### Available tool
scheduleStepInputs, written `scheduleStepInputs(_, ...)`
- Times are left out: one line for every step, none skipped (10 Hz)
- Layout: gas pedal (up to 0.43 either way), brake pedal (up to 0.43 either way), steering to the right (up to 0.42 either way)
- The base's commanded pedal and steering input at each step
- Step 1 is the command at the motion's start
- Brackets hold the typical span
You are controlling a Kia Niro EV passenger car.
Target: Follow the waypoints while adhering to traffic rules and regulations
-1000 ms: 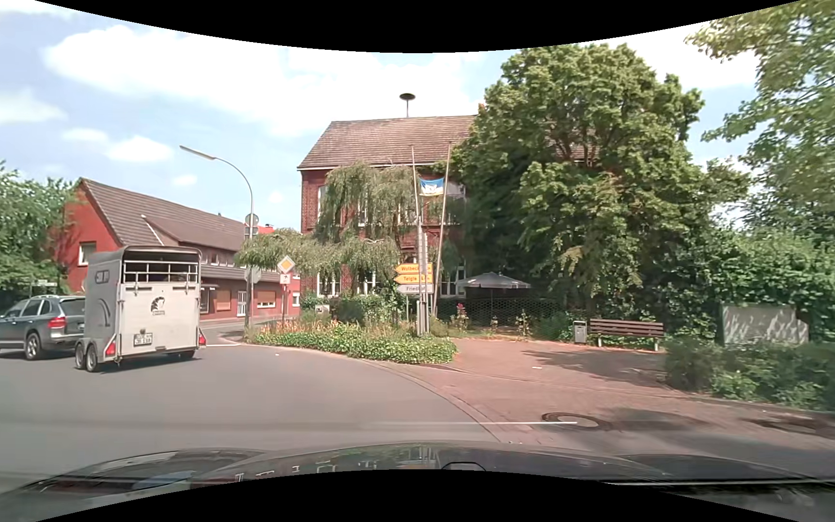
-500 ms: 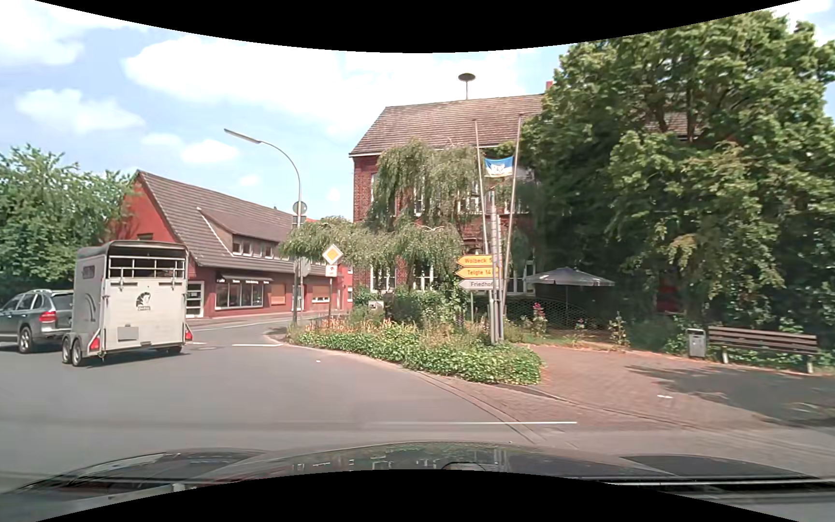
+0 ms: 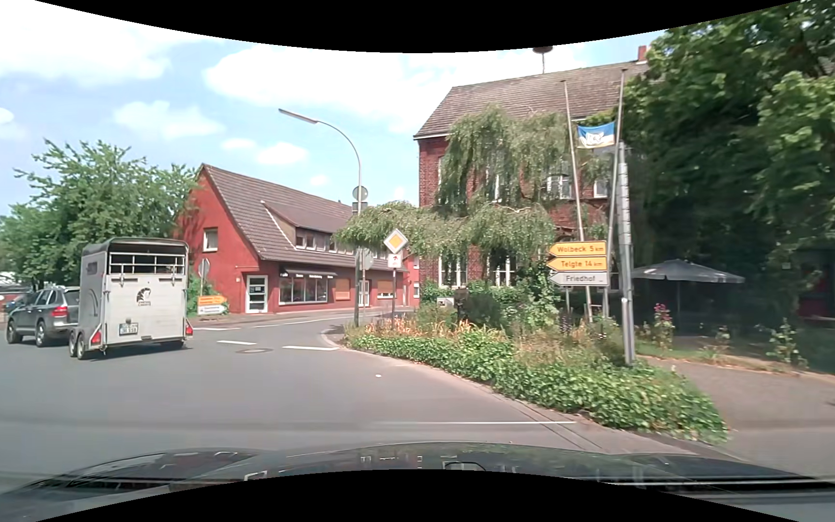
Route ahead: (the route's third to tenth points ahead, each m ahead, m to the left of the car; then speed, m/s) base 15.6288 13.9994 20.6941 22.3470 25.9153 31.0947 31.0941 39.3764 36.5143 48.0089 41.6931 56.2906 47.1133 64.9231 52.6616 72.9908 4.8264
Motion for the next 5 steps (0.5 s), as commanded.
scheduleStepInputs(0.138,0.000,-0.299)
scheduleStepInputs(0.138,0.000,-0.300)
scheduleStepInputs(0.138,0.000,-0.301)
scheduleStepInputs(0.138,0.000,-0.303)
scheduleStepInputs(0.138,0.000,-0.304)
